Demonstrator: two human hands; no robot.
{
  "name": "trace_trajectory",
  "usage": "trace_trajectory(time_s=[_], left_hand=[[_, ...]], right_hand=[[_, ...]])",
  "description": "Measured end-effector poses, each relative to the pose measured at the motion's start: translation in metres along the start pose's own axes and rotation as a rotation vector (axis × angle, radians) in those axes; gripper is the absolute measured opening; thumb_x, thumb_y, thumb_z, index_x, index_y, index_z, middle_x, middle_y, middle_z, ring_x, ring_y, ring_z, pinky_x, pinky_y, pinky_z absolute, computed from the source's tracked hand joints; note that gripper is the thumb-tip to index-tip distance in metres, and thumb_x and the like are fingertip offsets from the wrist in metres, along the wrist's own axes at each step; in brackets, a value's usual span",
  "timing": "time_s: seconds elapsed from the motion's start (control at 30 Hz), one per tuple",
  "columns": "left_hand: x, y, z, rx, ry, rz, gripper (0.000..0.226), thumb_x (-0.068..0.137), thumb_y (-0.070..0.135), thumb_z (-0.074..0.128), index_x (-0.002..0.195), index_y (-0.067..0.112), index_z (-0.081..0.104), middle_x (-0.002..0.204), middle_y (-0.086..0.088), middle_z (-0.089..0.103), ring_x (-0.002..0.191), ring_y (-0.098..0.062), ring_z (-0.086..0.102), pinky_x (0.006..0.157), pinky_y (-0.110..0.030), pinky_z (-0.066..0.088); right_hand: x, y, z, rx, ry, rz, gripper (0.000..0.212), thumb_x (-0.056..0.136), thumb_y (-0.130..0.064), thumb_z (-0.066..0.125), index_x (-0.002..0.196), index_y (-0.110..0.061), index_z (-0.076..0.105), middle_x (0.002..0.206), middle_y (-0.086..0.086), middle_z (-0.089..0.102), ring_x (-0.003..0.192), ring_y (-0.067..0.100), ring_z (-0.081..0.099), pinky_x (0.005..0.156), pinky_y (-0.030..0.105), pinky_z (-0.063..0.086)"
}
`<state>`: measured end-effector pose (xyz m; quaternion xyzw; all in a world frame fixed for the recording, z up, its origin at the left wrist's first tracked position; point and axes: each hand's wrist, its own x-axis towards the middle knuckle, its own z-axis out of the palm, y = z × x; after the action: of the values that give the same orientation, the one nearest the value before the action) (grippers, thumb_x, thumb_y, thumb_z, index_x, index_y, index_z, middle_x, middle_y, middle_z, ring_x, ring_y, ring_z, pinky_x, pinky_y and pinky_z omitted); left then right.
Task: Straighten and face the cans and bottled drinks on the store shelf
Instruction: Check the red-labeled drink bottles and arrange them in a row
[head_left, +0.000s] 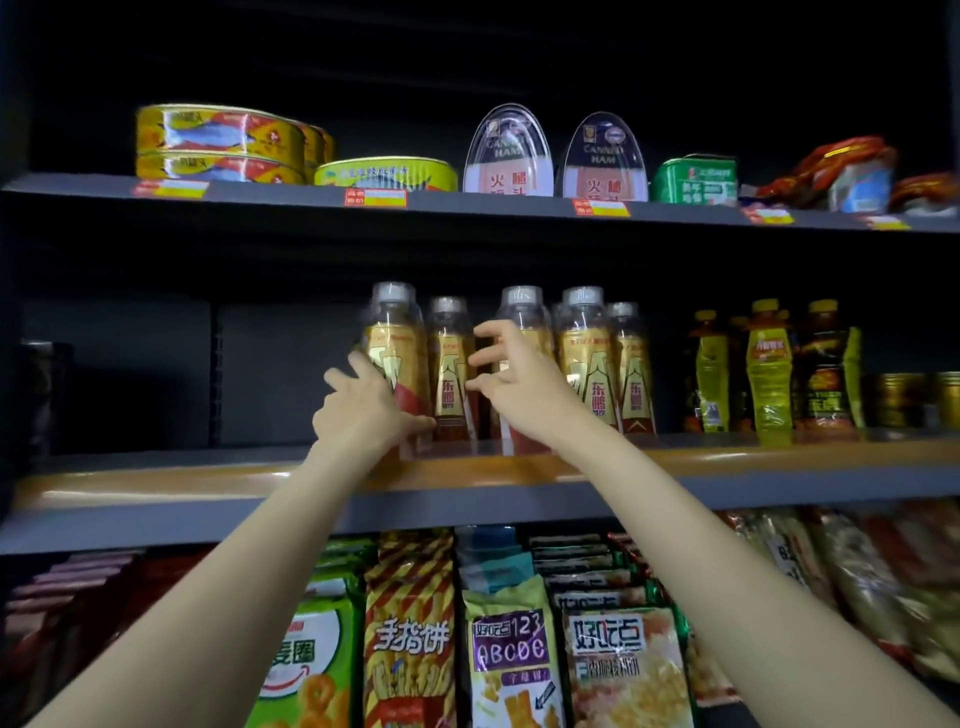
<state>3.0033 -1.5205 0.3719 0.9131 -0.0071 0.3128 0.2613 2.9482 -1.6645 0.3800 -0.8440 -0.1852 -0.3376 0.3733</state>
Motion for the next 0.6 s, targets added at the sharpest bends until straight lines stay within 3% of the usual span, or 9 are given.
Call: trace_trajectory(time_s=[0.1,0.17,0.27,0.37,0.43,0.5,0.6], left_hand=[[-0.001,0.002,-0.004,-0.003,-0.040,-0.022,0.120,0.072,0.045,0.075,0.146,0.003,-0.009,0.150,-0.024,0.011,0.127,-0.040,0.038,0.095,-0.045,0.039],[-0.001,0.001,-0.002,-0.049,-0.047,-0.005,0.120,0.075,0.039,0.075,0.145,0.003,-0.016,0.152,-0.022,0.008,0.127,-0.041,0.038,0.097,-0.046,0.037],[0.007,-0.003,-0.002,-0.166,-0.086,-0.005,0.120,0.073,0.027,0.078,0.145,0.003,-0.015,0.150,-0.020,0.019,0.128,-0.041,0.037,0.103,-0.048,0.035],[0.012,-0.009,-0.008,-0.235,-0.115,-0.064,0.116,0.067,0.021,0.083,0.145,0.003,-0.001,0.141,-0.021,0.036,0.124,-0.039,0.042,0.102,-0.050,0.038],[0.009,-0.010,-0.009,-0.239,-0.069,-0.073,0.114,0.065,0.019,0.084,0.144,0.004,0.004,0.137,-0.021,0.040,0.118,-0.040,0.047,0.097,-0.051,0.042],[0.002,-0.007,-0.007,-0.237,-0.019,-0.066,0.114,0.067,0.019,0.082,0.146,0.006,0.001,0.140,-0.020,0.037,0.118,-0.041,0.047,0.095,-0.050,0.043],[-0.013,0.004,0.000,-0.209,0.044,-0.059,0.108,0.079,0.023,0.073,0.148,0.010,-0.009,0.153,-0.017,0.016,0.129,-0.040,0.035,0.099,-0.045,0.036]], right_hand=[[-0.006,0.006,-0.012,-0.010,0.033,-0.023,0.048,0.096,-0.006,0.047,0.139,-0.020,0.033,0.129,0.001,0.052,0.099,0.014,0.061,0.063,0.013,0.049],[-0.010,0.013,-0.023,-0.014,0.043,-0.012,0.047,0.096,-0.006,0.048,0.138,-0.020,0.034,0.128,0.000,0.052,0.096,0.009,0.058,0.057,0.009,0.046],[-0.015,0.023,-0.036,-0.027,0.063,0.025,0.047,0.095,-0.006,0.049,0.138,-0.019,0.034,0.128,0.000,0.053,0.097,0.012,0.061,0.055,0.010,0.046],[-0.020,0.040,-0.049,-0.022,0.067,0.045,0.046,0.095,-0.008,0.050,0.137,-0.021,0.035,0.127,0.000,0.054,0.098,0.014,0.063,0.057,0.012,0.045],[-0.019,0.052,-0.057,0.008,0.065,0.050,0.046,0.094,-0.009,0.052,0.136,-0.021,0.036,0.125,0.000,0.055,0.099,0.015,0.063,0.062,0.015,0.046],[-0.015,0.060,-0.061,0.032,0.051,0.065,0.046,0.094,-0.009,0.054,0.136,-0.019,0.037,0.124,0.002,0.057,0.102,0.018,0.062,0.078,0.024,0.052],[-0.012,0.066,-0.064,0.046,0.035,0.065,0.047,0.093,-0.009,0.055,0.136,-0.017,0.038,0.124,0.004,0.057,0.108,0.020,0.059,0.094,0.038,0.050]])
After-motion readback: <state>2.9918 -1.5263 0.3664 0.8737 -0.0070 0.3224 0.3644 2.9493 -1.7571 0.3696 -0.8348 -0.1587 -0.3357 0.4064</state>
